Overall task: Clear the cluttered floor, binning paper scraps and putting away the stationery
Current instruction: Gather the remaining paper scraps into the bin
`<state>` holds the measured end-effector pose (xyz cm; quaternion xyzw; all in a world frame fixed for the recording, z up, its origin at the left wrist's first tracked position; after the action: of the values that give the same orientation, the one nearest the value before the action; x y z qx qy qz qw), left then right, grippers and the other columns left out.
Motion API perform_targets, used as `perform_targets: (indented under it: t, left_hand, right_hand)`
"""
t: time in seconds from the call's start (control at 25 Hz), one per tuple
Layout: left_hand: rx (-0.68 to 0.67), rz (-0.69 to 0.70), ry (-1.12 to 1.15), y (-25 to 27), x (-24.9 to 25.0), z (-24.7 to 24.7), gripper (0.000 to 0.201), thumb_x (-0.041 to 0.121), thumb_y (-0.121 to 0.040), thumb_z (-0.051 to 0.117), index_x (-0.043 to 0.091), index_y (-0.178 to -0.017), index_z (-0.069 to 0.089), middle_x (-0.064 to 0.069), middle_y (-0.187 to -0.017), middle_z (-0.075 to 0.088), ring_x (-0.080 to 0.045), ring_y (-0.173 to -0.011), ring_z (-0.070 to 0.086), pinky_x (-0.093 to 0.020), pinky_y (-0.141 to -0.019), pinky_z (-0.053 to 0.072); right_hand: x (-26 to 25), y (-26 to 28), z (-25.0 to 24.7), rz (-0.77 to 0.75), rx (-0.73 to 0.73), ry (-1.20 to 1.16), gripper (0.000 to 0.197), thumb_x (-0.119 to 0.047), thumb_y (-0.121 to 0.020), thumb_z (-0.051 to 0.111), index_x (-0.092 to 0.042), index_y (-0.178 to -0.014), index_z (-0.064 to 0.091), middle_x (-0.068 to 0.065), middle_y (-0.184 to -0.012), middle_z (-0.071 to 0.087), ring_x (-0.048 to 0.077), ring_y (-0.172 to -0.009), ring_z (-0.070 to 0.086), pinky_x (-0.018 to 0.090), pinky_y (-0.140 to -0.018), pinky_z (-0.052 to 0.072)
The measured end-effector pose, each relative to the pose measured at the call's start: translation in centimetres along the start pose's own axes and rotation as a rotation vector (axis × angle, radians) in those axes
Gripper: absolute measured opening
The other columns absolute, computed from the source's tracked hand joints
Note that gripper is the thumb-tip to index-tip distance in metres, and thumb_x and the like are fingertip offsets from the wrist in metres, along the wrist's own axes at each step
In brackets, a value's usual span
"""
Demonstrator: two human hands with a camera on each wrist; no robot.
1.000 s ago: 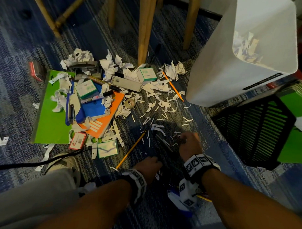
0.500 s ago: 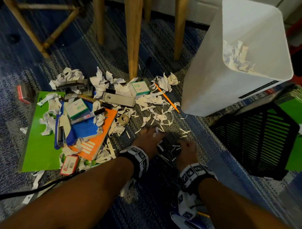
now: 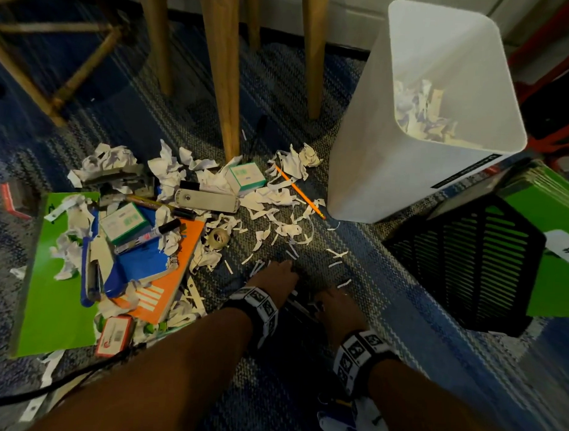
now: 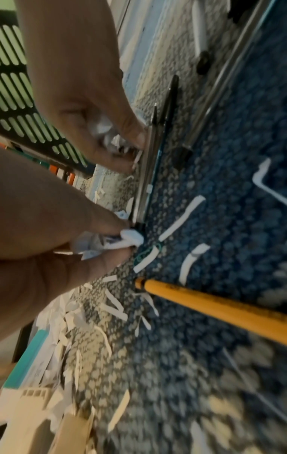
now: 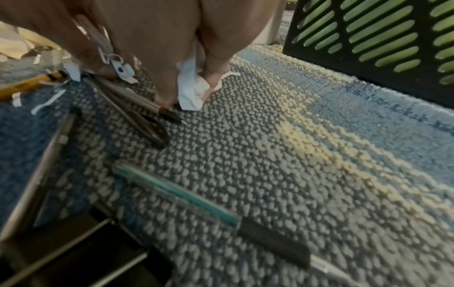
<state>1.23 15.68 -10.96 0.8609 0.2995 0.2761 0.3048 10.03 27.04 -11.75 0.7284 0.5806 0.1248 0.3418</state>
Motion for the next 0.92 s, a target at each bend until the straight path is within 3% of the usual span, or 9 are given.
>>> perform_targets:
  t: [0.08, 0.12, 0.24, 0.4, 0.56, 0.64, 0.76, 0.84, 0.92]
  left_hand:
    - [0.007, 0.007, -0.012, 0.0, -0.1, -0.3, 0.031, 0.0, -0.094, 0.049, 0.001, -0.124, 0.054, -0.021, -0.141, 0.04, -0.038, -0.124, 0.045, -0.045, -0.101, 0.042]
    - [0.02, 0.002, 0.003, 0.1, -0.3, -0.5, 0.028, 0.001, -0.095, 0.047, 0.001, -0.122, 0.057, -0.021, -0.135, 0.046, -0.036, -0.119, 0.049, -0.042, -0.098, 0.043]
    - [0.154, -0.028, 0.155, 1.0, -1.2, -2.4, 0.028, 0.01, -0.095, 0.049, 0.004, -0.12, 0.06, -0.017, -0.125, 0.052, -0.033, -0.114, 0.052, -0.039, -0.093, 0.042]
    - [0.535, -0.085, 0.504, 2.9, -1.5, -7.0, 0.023, 0.011, -0.087, 0.061, 0.009, -0.109, 0.069, -0.015, -0.115, 0.062, -0.032, -0.108, 0.058, -0.035, -0.09, 0.046]
    - [0.874, -0.076, 0.706, 5.3, 0.0, -12.8, 0.019, 0.007, -0.08, 0.069, 0.011, -0.099, 0.073, -0.008, -0.101, 0.068, -0.025, -0.094, 0.062, -0.028, -0.081, 0.044]
    - [0.998, -0.047, 0.79, 7.0, 0.5, -16.0, 0.021, 0.006, -0.079, 0.071, 0.012, -0.098, 0.073, -0.005, -0.1, 0.068, -0.019, -0.091, 0.062, -0.025, -0.082, 0.045]
    - [1.194, 0.047, 0.832, 10.6, 1.4, -22.4, 0.014, 0.009, -0.081, 0.072, 0.018, -0.092, 0.073, 0.005, -0.091, 0.067, -0.008, -0.083, 0.06, -0.018, -0.075, 0.046]
    - [1.291, 0.114, 0.835, 12.6, 2.5, -26.1, 0.011, 0.012, -0.082, 0.072, 0.02, -0.089, 0.072, 0.008, -0.088, 0.066, -0.006, -0.08, 0.06, -0.017, -0.072, 0.047]
    - [1.332, 0.165, 0.883, 13.7, 4.0, -29.4, 0.01, 0.012, -0.082, 0.072, 0.02, -0.087, 0.072, 0.008, -0.088, 0.067, -0.006, -0.08, 0.061, -0.016, -0.072, 0.048]
  right_hand:
    - [0.0, -0.2, 0.0, 0.017, -0.095, 0.04, 0.021, -0.012, -0.092, 0.048, -0.014, -0.079, 0.064, 0.011, -0.089, 0.059, 0.029, -0.085, 0.055, 0.032, -0.083, 0.049]
    - [0.0, -0.2, -0.1, 0.025, -0.136, 0.043, 0.024, -0.012, -0.092, 0.048, -0.014, -0.078, 0.066, 0.012, -0.088, 0.062, 0.029, -0.083, 0.057, 0.031, -0.08, 0.049]
    - [0.1, -0.4, -3.1, 0.003, -0.147, 0.014, 0.022, -0.017, -0.093, 0.054, -0.014, -0.1, 0.075, 0.008, -0.107, 0.071, 0.026, -0.098, 0.065, 0.031, -0.087, 0.052]
    - [-1.8, 1.2, -12.0, -0.162, -0.058, -0.031, 0.019, -0.018, -0.091, 0.059, -0.014, -0.102, 0.074, 0.002, -0.107, 0.071, 0.017, -0.098, 0.065, 0.023, -0.086, 0.048]
    - [-4.1, 5.6, -21.9, -0.265, 0.113, -0.148, 0.006, -0.022, -0.084, 0.07, -0.026, -0.081, 0.074, -0.016, -0.072, 0.064, 0.006, -0.068, 0.057, 0.022, -0.069, 0.041]
    - [-5.0, 8.3, -26.6, -0.307, 0.241, -0.309, 0.012, -0.025, -0.08, 0.075, -0.032, -0.07, 0.071, -0.015, -0.067, 0.067, 0.002, -0.066, 0.06, 0.023, -0.069, 0.047]
    - [-4.6, 11.9, -34.6, -0.372, 0.558, -0.647, 0.01, -0.02, -0.079, 0.077, -0.024, -0.07, 0.074, -0.009, -0.067, 0.07, 0.005, -0.062, 0.063, 0.017, -0.067, 0.05]
    - [-3.1, 12.3, -38.1, -0.362, 0.754, -0.837, 0.008, -0.014, -0.078, 0.077, -0.016, -0.071, 0.074, -0.002, -0.071, 0.07, 0.022, -0.065, 0.068, 0.033, -0.07, 0.057]
    - [-1.1, 11.1, -39.8, -0.282, 0.893, -0.925, 0.009, -0.013, -0.08, 0.075, -0.013, -0.072, 0.071, -0.008, -0.067, 0.066, 0.021, -0.063, 0.068, 0.04, -0.069, 0.058]
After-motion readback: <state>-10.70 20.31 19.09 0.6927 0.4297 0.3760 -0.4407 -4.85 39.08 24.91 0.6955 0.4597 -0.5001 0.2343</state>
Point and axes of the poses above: each hand's wrist, its own y-axis away from the middle knuckle, its own z-axis out of the palm, x = y × z, the point moved 5 cm from there along -y, towards the middle knuckle
